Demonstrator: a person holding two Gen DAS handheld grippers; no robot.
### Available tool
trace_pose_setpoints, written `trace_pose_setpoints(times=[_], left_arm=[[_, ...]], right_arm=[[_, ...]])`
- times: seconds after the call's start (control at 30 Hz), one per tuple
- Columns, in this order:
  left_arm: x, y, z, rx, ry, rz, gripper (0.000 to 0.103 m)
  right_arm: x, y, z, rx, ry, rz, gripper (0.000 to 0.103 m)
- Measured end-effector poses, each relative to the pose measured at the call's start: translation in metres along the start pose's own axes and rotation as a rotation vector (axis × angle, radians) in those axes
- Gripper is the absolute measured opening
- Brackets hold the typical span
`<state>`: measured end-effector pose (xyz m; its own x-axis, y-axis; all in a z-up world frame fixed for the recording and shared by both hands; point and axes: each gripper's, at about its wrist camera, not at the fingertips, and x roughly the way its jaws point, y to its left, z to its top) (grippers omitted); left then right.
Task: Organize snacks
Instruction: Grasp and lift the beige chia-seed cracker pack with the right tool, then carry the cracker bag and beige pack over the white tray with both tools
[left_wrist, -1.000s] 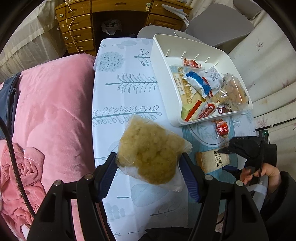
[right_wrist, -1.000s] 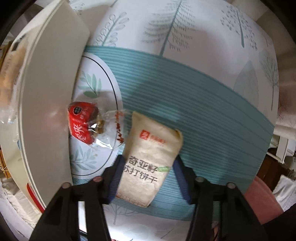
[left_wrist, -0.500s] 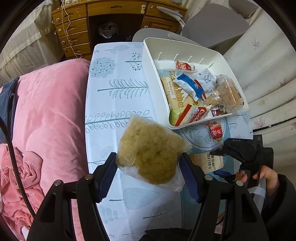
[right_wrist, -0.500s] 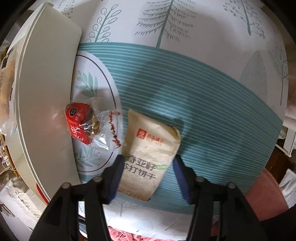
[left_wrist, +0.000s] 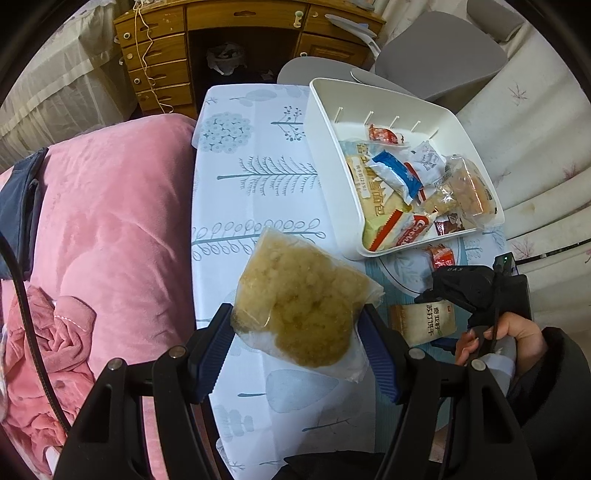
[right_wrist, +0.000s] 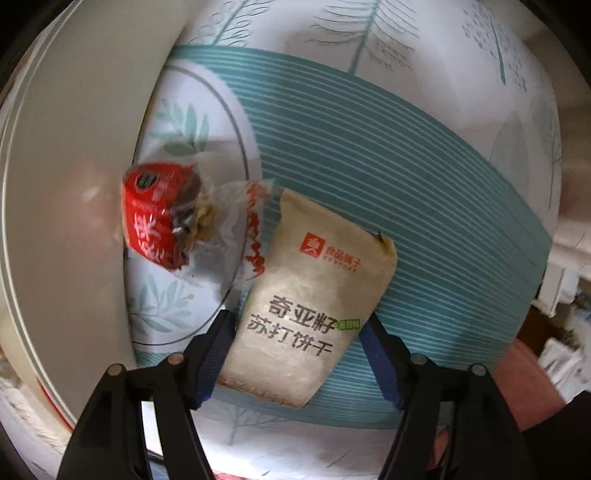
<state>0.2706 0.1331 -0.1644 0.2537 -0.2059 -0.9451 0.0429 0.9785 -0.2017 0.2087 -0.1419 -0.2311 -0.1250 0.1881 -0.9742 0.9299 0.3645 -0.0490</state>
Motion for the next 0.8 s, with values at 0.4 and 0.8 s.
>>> trace_pose_setpoints(times=[0.4,0.8], left_arm=[[-0.003,-0.004,0.025,0.018,-0.026,-0.005,0.066],[0.002,-0.034,0.061,0.027,-0.048,-0.007,0.067]], right_arm=[[0.001,-0.013,-0.031,-0.104,0.046,0.026,0.060],[-0.026,0.003,-0.082,-0.503,0.112,0.050,0.060]])
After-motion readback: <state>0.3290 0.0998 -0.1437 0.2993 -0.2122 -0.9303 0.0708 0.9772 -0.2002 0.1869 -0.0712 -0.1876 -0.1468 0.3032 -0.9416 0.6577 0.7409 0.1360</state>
